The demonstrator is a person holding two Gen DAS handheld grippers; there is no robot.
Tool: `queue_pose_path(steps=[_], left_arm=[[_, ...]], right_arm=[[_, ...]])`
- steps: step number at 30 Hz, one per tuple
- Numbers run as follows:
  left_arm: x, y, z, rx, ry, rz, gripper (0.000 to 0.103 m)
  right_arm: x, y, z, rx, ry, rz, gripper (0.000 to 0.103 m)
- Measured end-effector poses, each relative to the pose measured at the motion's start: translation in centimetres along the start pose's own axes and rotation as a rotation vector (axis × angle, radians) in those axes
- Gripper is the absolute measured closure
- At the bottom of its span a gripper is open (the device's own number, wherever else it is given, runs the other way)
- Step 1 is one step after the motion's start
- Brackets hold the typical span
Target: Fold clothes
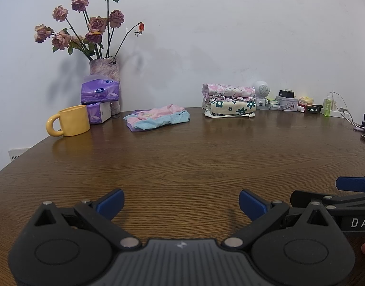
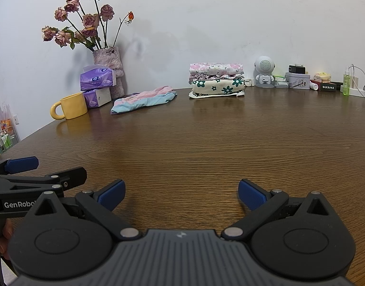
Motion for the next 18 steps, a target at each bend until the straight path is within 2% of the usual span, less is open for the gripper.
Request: queue_pose_path(steps=[18], left_arm=[[-0.07,-0.08,-0.06,-0.002,0.002,0.001,0.000]], right_arm=[[-0.10,0.01,0.04,0.000,0.001,0.000,0.000]])
Point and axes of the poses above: each gripper's, at about its wrist camera, not at the fingertips, and z roughly the way its jaws point, x to its left, y to its top, the point moved 2 cm from there along z, roughly the way its jaws point, and after that the axes turned 5 degrees about x, right-handed, at the moved point
